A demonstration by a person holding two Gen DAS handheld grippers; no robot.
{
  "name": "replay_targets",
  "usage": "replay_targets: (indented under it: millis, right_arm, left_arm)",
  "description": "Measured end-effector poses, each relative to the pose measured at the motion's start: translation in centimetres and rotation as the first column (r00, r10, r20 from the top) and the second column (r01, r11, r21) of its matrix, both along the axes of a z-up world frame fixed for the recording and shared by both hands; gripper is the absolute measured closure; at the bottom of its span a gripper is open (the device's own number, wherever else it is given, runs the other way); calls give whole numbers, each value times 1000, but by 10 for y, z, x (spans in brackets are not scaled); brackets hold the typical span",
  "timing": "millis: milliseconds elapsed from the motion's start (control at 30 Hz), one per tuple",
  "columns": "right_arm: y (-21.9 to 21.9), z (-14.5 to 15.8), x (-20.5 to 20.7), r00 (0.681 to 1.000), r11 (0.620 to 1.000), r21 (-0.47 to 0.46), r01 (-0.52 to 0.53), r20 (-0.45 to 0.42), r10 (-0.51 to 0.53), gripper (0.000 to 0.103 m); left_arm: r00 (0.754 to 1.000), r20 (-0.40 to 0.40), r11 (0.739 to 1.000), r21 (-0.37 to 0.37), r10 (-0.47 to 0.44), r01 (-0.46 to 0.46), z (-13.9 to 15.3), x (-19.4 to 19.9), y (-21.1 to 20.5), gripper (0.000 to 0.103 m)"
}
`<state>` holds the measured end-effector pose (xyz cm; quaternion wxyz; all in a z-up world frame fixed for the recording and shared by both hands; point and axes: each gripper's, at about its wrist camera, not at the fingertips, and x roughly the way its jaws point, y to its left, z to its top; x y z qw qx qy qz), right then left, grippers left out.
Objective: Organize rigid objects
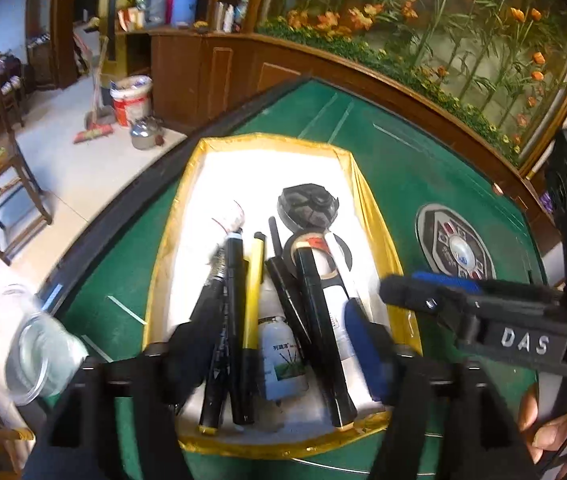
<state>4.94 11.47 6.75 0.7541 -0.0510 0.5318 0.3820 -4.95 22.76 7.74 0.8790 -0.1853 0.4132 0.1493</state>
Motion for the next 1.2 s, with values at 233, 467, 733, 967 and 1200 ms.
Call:
replay_targets:
  millis: [233,467,733,967,1200]
  right_arm:
    - [-48,14,-23,996,1000,-19,-9,94,11,37]
    - [-108,21,-64,969,998,-58,-39,242,52,24]
    - [-132,40,-80,944,996,-27,-81,320,85,22]
    - [-126,49,-85,936,993,-10,-120,333,116,22]
    - [-112,57,-93,922,985,-1,-174,350,163,22]
  left_arm:
    - [995,79,996,53,67,-71,20,-34,-16,1]
    - [994,42,980,169,96,-102,37,-73,-37,1]
    - [983,18,956,232,181,-180,84,-104,-41,1]
    - [965,77,909,323,251,-263,126,-122,-43,1]
    - [940,57,866,373,337,-333,126,-133,-30,1]
